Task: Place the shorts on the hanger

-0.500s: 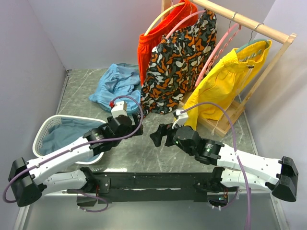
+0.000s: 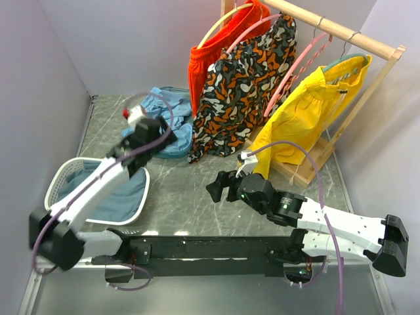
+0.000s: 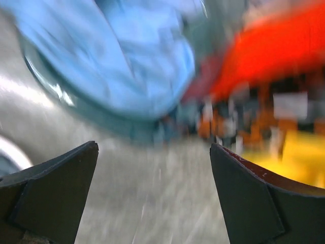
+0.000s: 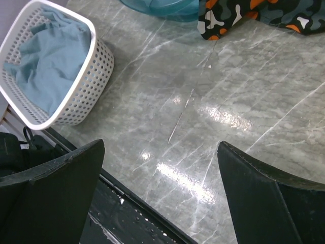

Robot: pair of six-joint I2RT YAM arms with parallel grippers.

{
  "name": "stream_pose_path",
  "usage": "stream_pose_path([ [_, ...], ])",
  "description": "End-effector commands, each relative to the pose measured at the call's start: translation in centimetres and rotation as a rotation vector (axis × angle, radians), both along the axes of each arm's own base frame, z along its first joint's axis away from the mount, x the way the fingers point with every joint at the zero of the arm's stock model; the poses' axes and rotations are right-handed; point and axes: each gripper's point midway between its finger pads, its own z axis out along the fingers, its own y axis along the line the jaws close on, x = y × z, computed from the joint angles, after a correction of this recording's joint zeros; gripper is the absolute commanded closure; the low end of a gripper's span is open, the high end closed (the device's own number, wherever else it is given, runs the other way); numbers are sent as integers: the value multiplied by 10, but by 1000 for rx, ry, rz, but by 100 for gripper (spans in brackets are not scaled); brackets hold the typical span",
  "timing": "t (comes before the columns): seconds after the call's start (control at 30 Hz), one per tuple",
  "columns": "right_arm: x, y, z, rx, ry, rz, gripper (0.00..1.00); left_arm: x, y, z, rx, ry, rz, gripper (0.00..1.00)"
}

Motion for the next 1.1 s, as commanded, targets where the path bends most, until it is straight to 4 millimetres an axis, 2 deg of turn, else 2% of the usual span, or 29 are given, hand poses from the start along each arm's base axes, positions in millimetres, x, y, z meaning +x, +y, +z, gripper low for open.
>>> stream_pose_path([
  [0.0, -1, 8, 6, 7, -13, 28, 1, 79, 39, 24, 13, -38, 188, 1],
  [0.07, -1, 9, 6, -4, -11, 38, 1, 99, 63, 15, 77, 2, 284, 1],
  [0.1, -2, 9, 6, -6, -8, 42, 1, 120, 76, 13, 91, 13, 333, 2],
  [0.2, -5, 9, 6, -5, -8, 57, 1, 152, 102, 3, 73, 43, 381, 6],
  [0.27, -6, 8, 4, -4, -7, 60, 1, 166, 109, 0, 63, 44, 370, 10],
  [0.3, -8, 7, 4, -2, -6, 66, 1, 181, 112, 1, 41, 28, 353, 11],
  [0.37, -9, 7, 2, 2, -5, 73, 1, 196, 111, 1, 55, 2, 300, 16],
  [0.4, -10, 6, 1, 4, -3, 74, 1, 207, 110, -2, 61, 0, 289, 17],
  [0.5, -13, 8, -2, -4, 9, 97, 1, 223, 112, -20, 114, 57, 280, 21],
  [0.77, -21, 12, -3, -17, 21, 149, 1, 235, 126, -58, 213, 148, 337, 27],
  [0.87, -21, 12, -5, -16, 29, 149, 1, 234, 131, -58, 260, 153, 367, 31],
  [1.07, -21, 14, -2, -3, 28, 146, 1, 232, 124, -61, 327, 160, 368, 36],
])
